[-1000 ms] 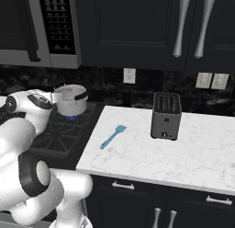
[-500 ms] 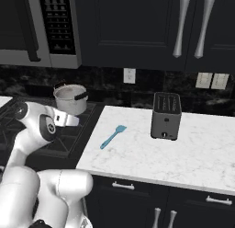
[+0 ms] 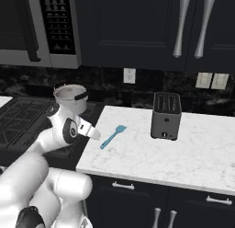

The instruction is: Put the bell pepper and sweet potato in the pot. Retrieve the spatula and lightly stir the vegetables in the pot.

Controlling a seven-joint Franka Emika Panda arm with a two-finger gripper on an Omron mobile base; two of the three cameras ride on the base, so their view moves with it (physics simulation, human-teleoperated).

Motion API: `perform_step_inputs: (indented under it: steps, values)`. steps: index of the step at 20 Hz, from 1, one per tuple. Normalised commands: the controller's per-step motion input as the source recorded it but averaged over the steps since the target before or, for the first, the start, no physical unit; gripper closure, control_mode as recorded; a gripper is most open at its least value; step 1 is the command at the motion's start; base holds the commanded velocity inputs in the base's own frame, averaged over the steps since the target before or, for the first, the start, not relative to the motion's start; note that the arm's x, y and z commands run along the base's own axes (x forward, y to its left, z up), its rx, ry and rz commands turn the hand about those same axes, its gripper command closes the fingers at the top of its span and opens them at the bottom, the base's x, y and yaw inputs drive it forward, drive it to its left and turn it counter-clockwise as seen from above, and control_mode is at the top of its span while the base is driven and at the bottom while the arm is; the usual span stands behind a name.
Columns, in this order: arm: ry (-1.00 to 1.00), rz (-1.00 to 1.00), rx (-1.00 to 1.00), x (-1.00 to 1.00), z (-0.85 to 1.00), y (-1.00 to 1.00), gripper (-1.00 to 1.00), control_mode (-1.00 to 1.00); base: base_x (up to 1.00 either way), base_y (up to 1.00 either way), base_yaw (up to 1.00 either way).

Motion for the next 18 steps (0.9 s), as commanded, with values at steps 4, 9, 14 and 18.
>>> perform_step_inputs:
  steps: [4, 9, 14, 18]
  values:
    - [0.04, -0.03, 0.10, 0.40, -0.47, -0.41, -1.00, -1.00, 0.00, 0.00, 0.00]
    - [0.00, 0.00, 0.17, 0.16, -0.52, -0.01, -1.00, -1.00, 0.00, 0.00, 0.00]
    - [0.02, 0.00, 0.10, 0.43, -0.30, -0.05, -1.00, -1.00, 0.00, 0.00, 0.00]
    - [0.05, 0.00, 0.00, 0.13, -0.30, -0.08, -1.00, -1.00, 0.00, 0.00, 0.00]
